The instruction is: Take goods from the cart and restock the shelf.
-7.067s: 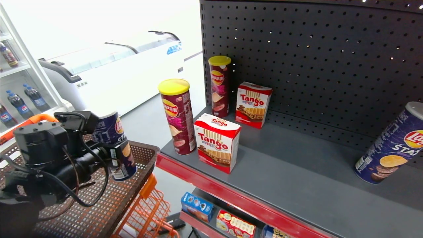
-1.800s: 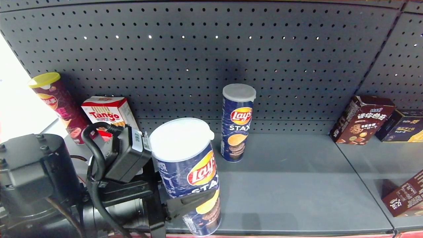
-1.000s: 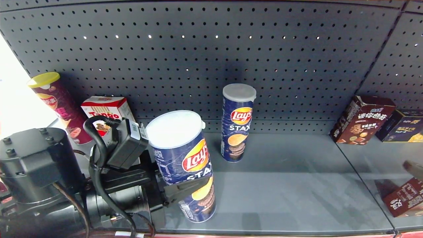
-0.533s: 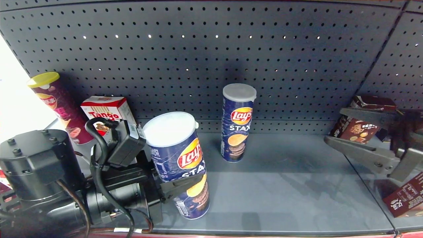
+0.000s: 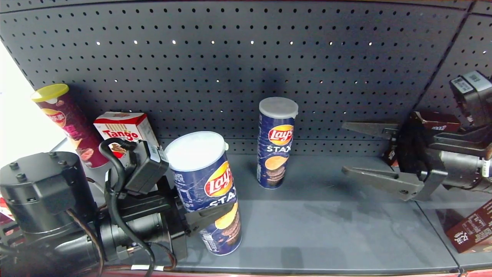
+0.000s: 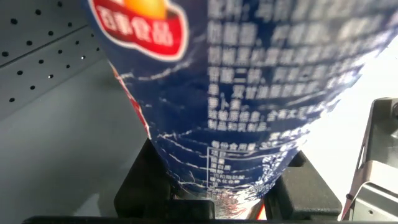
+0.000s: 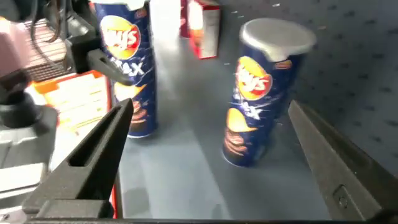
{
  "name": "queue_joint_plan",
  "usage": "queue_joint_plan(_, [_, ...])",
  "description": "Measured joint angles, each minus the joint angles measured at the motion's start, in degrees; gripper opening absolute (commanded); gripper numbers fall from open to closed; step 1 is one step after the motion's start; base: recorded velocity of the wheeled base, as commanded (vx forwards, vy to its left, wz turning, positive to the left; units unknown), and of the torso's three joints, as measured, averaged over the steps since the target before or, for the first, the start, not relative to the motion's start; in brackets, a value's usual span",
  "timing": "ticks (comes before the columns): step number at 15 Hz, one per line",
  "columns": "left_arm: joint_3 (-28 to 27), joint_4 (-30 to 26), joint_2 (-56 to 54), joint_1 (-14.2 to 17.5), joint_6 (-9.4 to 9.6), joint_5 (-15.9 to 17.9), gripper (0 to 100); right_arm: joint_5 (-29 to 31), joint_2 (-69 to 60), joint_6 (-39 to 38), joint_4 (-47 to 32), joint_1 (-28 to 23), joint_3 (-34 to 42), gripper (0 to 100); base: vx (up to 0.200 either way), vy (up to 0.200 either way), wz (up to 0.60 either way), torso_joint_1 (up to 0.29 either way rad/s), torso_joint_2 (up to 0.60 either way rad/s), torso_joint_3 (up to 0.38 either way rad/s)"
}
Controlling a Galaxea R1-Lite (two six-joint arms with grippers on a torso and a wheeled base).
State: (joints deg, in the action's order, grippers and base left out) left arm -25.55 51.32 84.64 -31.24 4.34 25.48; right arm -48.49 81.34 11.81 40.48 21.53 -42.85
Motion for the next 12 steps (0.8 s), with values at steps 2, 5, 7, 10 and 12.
queue_joint_plan(2, [0.0,0.0,0.0,0.0,0.00,0.0,0,-2.8,2.1,0.3,0.1,0.1,-1.1,100,0.000,0.000,0.00,0.000,0.00,0.000])
queue_joint_plan(5, [0.1,0.0,0.0,0.0,0.00,-0.1,0,-3.5,5.9,1.3,0.1,0.1,-5.0,100,0.000,0.000,0.00,0.000,0.00,0.000])
queue_joint_plan(7, [0.1,0.0,0.0,0.1,-0.78,-0.1,0,-3.5,8.3,1.8,0.1,0.1,-6.8,100,0.000,0.000,0.00,0.000,0.00,0.000])
queue_joint_plan(10, [0.1,0.1,0.0,0.2,-1.11,-0.1,0,-3.4,12.7,2.9,0.7,-0.2,-8.8,100,0.000,0.000,0.00,0.000,0.00,0.000])
queue_joint_plan(12, [-0.1,0.1,0.0,0.4,-1.11,-0.1,0,-3.6,15.3,2.9,2.1,-0.5,-9.4,100,0.000,0.000,0.00,0.000,0.00,0.000])
